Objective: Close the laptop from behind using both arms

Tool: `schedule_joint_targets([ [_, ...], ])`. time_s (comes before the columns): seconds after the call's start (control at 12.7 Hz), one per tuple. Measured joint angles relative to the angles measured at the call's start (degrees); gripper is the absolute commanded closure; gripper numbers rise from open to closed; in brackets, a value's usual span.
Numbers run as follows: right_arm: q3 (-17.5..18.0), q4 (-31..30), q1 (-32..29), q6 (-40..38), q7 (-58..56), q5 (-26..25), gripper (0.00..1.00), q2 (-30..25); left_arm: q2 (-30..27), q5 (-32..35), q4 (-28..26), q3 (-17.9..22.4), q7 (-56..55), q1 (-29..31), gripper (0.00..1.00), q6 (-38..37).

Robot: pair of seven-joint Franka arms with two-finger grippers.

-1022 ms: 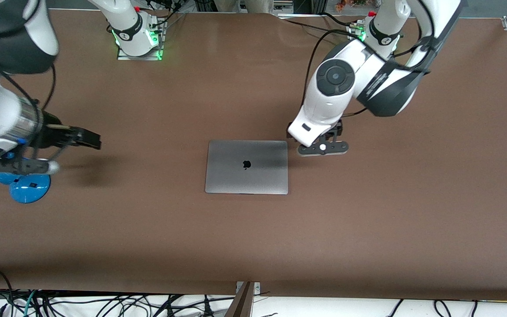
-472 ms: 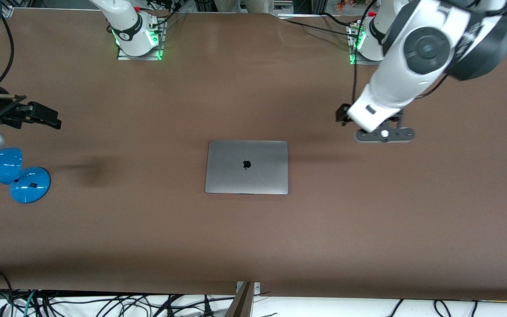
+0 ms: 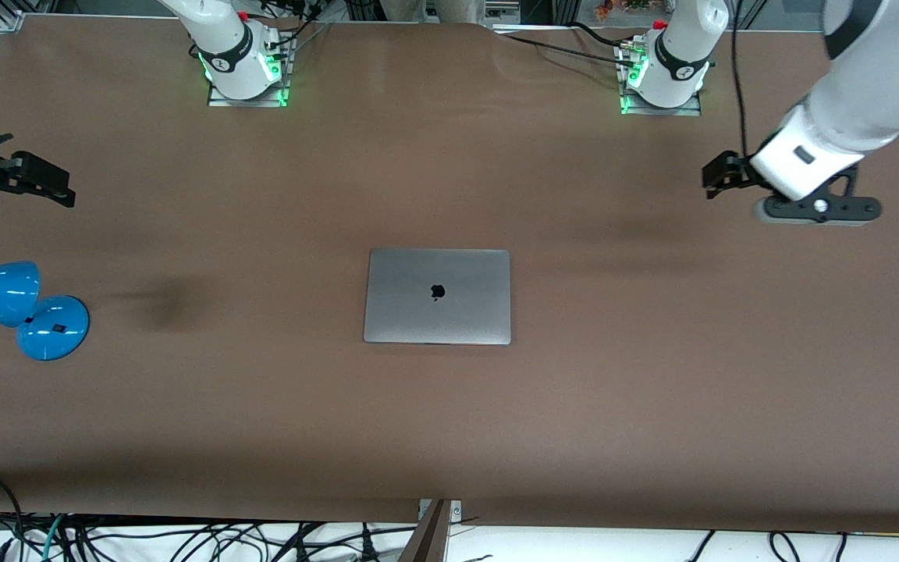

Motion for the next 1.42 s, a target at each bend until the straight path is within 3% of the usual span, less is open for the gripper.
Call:
schedule_joint_targets([
  [0.47, -0.66, -1.75, -1.05, -0.52, -2.73, 0.0, 0.0, -0.68, -2.32, -1.56, 0.2, 6.89, 9.03, 0.23, 0.0, 0.01],
  [1.42, -0.77, -4.29, -1.85, 0.81, -2.95, -0.07, 0.0, 0.04, -2.17, -1.56, 2.4, 5.87, 9.46, 2.59, 0.0, 0.01],
])
